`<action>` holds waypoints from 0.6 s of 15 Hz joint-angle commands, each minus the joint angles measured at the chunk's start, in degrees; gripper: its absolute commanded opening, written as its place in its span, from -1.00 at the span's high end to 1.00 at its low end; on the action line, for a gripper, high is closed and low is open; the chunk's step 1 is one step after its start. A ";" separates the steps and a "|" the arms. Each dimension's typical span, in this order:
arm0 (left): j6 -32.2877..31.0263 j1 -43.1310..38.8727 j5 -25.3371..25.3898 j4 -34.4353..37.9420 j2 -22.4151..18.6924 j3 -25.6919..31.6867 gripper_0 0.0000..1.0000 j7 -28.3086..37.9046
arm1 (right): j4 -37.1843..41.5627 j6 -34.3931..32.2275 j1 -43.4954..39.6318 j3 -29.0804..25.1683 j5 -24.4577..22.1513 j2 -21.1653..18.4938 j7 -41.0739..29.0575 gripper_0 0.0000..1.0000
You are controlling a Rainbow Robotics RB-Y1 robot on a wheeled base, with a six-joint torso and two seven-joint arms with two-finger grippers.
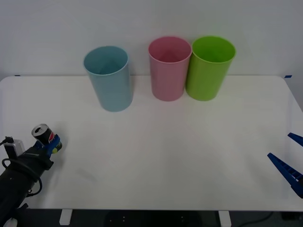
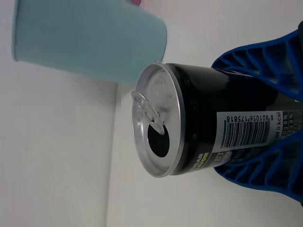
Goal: Grasp the object on the table and drop it into the matching bin: aluminum can to the light blue bin, PET bottle to the pink bin.
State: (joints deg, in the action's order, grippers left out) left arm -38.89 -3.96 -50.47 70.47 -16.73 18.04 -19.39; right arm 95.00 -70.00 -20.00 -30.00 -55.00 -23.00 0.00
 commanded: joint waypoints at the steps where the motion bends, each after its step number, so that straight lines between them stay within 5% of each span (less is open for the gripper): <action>1: -0.05 -2.28 -0.07 5.56 0.04 -0.11 1.00 1.28 | 0.00 0.00 0.00 0.00 0.00 0.00 0.00 -1.00; 9: -3.12 -5.01 -0.24 17.77 -0.05 -0.20 1.00 3.74 | 0.00 0.00 0.00 0.00 0.00 0.00 0.00 -1.00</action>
State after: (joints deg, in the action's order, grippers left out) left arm -41.76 -9.03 -50.64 87.41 -16.78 17.89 -15.96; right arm 95.00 -70.00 -20.00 -30.00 -55.00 -23.00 0.00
